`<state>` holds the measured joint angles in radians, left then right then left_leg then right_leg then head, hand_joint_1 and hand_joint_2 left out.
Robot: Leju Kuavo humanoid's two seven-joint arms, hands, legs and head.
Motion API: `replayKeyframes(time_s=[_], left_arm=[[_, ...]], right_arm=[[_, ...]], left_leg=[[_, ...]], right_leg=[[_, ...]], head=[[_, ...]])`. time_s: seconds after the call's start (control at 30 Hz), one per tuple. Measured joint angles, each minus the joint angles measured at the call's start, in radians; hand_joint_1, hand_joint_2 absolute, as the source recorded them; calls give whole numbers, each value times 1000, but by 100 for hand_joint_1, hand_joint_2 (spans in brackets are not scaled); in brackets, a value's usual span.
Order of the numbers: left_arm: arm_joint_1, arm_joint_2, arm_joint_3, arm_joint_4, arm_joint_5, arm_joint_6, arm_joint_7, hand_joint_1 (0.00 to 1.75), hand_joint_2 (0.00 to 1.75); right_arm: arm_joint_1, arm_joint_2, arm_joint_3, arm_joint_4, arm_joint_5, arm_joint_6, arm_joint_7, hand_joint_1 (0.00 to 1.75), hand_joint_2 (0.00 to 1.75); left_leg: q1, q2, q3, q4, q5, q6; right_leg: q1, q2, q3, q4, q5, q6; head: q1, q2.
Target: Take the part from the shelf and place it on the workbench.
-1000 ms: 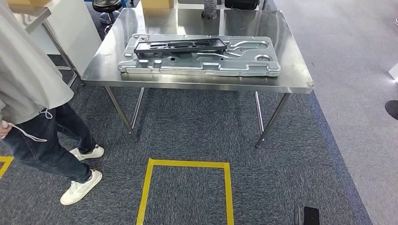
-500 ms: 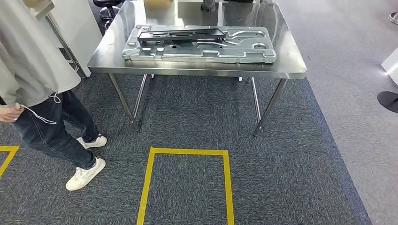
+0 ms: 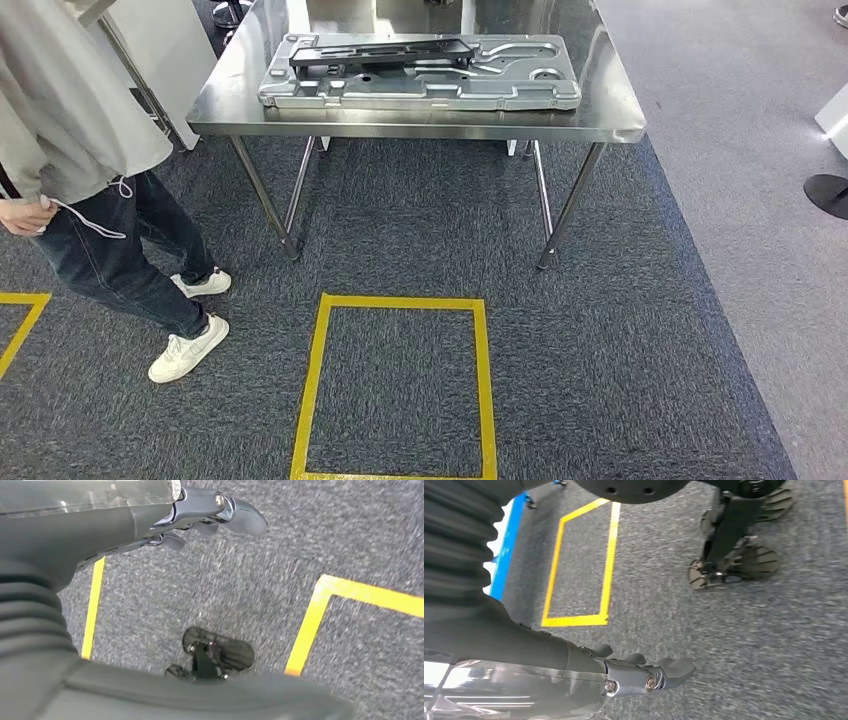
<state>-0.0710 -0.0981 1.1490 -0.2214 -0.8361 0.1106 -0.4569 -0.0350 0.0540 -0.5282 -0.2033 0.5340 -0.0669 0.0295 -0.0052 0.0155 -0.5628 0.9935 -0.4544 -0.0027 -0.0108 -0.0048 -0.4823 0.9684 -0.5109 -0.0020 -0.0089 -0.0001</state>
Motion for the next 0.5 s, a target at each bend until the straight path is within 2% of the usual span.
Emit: replayKeyframes(time_s=[0.03, 0.07, 0.13, 0.17, 0.2, 0.23, 0.27, 0.3, 0.33, 0.37, 0.4, 0.47, 0.5], left_arm=[[0, 1, 0, 0, 0, -2, 0, 0, 175], [1, 3, 0, 0, -1, -5, 0, 0, 175], [2, 3, 0, 0, -3, -7, 0, 0, 175], [2, 4, 0, 0, -5, -7, 0, 0, 175], [3, 4, 0, 0, -7, -7, 0, 0, 175], [4, 4, 0, 0, -9, -7, 0, 0, 175], [4, 4, 0, 0, -11, -9, 0, 0, 175], [3, 4, 0, 0, -11, -10, 0, 0, 175], [2, 4, 0, 0, -12, -11, -1, 0, 175], [1, 4, 0, 0, -13, -12, -1, 0, 175], [0, 4, 0, 0, -13, -13, -2, 0, 175], [0, 4, 0, 0, -14, -14, -2, 0, 175], [0, 4, 0, 0, -14, -14, -2, 0, 175]], right_arm=[[0, 1, 0, 1, 0, 7, 3, 0, 175], [0, 3, -1, 2, -1, 14, 7, 0, 175], [1, 3, -1, 2, -4, 23, 13, 0, 175], [1, 3, -2, 2, -6, 24, 17, 0, 175], [2, 3, -3, 3, -7, 24, 21, 0, 175], [2, 3, -4, 3, -8, 22, 25, 0, 175], [2, 4, -6, 3, -9, 21, 29, 0, 175], [2, 4, -9, 3, -10, 20, 31, 0, 175], [1, 5, -12, 3, -11, 21, 31, 0, 175], [1, 5, -14, 3, -12, 22, 31, 0, 175], [0, 5, -16, 3, -13, 23, 30, 0, 131], [0, 5, -18, 3, -14, 23, 30, 0, 44], [0, 5, -19, 3, -15, 23, 30, 0, 0]], left_leg=[[1, -2, -9, 21, -16, -5], [3, -4, -28, 65, -46, -11], [10, -6, -83, 199, -117, -24], [13, -6, -106, 259, -138, -30], [16, -6, -115, 285, -139, -35], [20, -6, -104, 269, -120, -39], [24, -6, -75, 214, -87, -43], [27, -6, -36, 136, -52, -45], [29, -7, 0, 63, -28, -47], [29, -7, 23, 14, -17, -43], [28, -7, 34, -11, -16, -40], [26, -7, 33, -12, -18, -32], [25, -7, 32, -11, -17, -32]], right_leg=[[-1, -1, -1, -2, 4, -8], [-2, -2, -4, -5, 9, -15], [0, -2, -11, -3, 14, -23], [2, -2, -13, -2, 15, -25], [2, -1, -15, -1, 16, -26], [2, -1, -15, 1, 16, -26], [2, 1, -14, 3, 15, -25], [2, 2, -13, 5, 14, -24], [4, 3, -14, 8, 12, -22], [6, 4, -16, 11, 11, -19], [8, 4, -19, 14, 10, -16], [10, 5, -25, 16, 11, -12], [10, 5, -25, 16, 11, -12]], head=[[-2, 0], [-4, 0], [-9, 0], [-9, 0], [-9, 0], [-9, 0], [-9, 0], [-9, 0], [-9, 0], [-9, 0], [-8, 0], [-7, 0], [-7, 0]])
